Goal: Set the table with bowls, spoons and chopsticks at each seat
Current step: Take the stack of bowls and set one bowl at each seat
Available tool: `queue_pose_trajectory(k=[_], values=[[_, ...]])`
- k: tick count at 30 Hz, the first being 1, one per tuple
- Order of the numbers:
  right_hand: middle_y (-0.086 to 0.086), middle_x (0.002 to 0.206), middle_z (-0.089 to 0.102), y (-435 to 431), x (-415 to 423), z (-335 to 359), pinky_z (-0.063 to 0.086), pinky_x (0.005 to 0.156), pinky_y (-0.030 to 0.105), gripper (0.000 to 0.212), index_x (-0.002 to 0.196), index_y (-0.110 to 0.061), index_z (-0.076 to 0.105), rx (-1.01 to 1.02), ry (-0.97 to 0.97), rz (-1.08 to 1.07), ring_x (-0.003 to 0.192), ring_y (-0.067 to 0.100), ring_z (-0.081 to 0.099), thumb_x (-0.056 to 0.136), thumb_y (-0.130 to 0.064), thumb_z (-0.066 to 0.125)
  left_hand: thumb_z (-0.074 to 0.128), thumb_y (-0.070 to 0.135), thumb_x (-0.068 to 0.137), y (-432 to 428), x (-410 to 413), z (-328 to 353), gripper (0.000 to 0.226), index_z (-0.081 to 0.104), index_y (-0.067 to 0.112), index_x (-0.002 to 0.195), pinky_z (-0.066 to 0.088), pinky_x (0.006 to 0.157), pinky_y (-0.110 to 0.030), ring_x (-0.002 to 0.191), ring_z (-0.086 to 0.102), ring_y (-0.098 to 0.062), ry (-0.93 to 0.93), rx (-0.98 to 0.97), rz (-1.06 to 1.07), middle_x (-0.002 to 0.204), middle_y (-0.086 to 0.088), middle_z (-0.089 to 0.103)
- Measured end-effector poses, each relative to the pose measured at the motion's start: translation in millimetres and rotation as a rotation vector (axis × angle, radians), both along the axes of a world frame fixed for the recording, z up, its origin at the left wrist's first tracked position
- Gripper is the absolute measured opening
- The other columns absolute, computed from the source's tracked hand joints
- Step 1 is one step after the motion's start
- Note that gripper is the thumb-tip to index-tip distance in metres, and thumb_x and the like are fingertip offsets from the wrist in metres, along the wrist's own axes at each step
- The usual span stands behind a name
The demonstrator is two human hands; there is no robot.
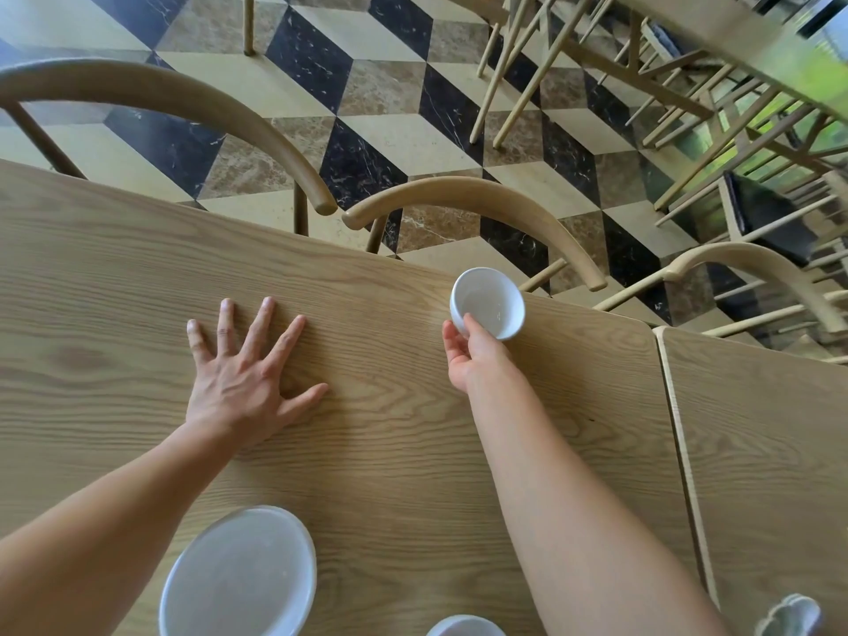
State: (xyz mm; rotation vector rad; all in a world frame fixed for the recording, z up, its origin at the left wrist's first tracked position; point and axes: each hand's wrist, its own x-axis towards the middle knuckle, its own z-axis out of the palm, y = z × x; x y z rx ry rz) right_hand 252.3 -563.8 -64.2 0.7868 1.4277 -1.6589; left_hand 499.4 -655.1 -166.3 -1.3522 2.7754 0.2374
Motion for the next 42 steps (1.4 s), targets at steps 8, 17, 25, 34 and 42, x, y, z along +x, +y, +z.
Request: queue_pose_trajectory(k=[8, 17, 25, 34, 42], values=[[0.014, 0.076, 0.061, 8, 10, -2, 0.06, 0.057, 0.028, 0.022, 0.096, -0.002, 0.053, 0.082, 0.132, 0.171, 0.061, 0.019, 0.062, 0.096, -0.021, 0.064, 0.02, 0.095, 0.073, -1, 0, -1, 0.1, 0.018, 0.04, 0.157, -0.005, 0.114, -0.069, 0.15, -0.001, -0.047, 0.01, 0.018, 0.002, 0.168, -0.005, 0.011], [-0.005, 0.062, 0.07, 70, 94, -7, 0.053, 0.069, 0.036, 0.027, 0.07, -0.021, 0.055, 0.453, 0.984, 1.015, 0.054, 0.009, 0.058, 0.094, -0.033, 0.055, 0.014, 0.094, 0.073, 1, 3, 6, 0.101, 0.012, 0.04, 0.157, -0.007, 0.114, -0.072, 0.15, -0.009, -0.047, -0.006, 0.061, -0.01, 0.168, -0.005, 0.004], [-0.01, 0.071, 0.056, 129, 190, 6, 0.044, 0.071, 0.029, 0.038, 0.097, -0.021, 0.06, 0.496, 0.837, 1.357, 0.074, 0.015, 0.056, 0.087, -0.058, 0.06, 0.02, 0.086, 0.08, -3, 32, 12, 0.089, 0.017, 0.041, 0.156, -0.001, 0.119, -0.064, 0.152, -0.001, -0.04, -0.047, 0.125, -0.103, 0.168, -0.004, 0.007], [0.015, 0.107, 0.063, 148, 246, 16, 0.04, 0.071, 0.036, 0.016, 0.102, -0.016, 0.047, 0.691, 0.952, 1.437, 0.103, 0.036, 0.057, 0.098, -0.031, 0.047, 0.018, 0.067, 0.091, 69, 172, 1, 0.074, 0.03, 0.033, 0.155, -0.018, 0.117, -0.045, 0.15, 0.013, -0.04, -0.01, 0.072, -0.002, 0.165, -0.01, 0.021], [0.025, 0.109, 0.062, 147, 253, 32, 0.033, 0.063, 0.031, 0.011, 0.108, -0.007, 0.038, 0.686, 1.147, 1.418, 0.093, 0.04, 0.06, 0.101, -0.015, 0.038, 0.008, 0.07, 0.089, 129, 213, -4, 0.077, 0.012, 0.036, 0.158, -0.012, 0.118, -0.054, 0.153, -0.004, -0.036, -0.026, 0.127, 0.118, 0.168, -0.007, 0.005]])
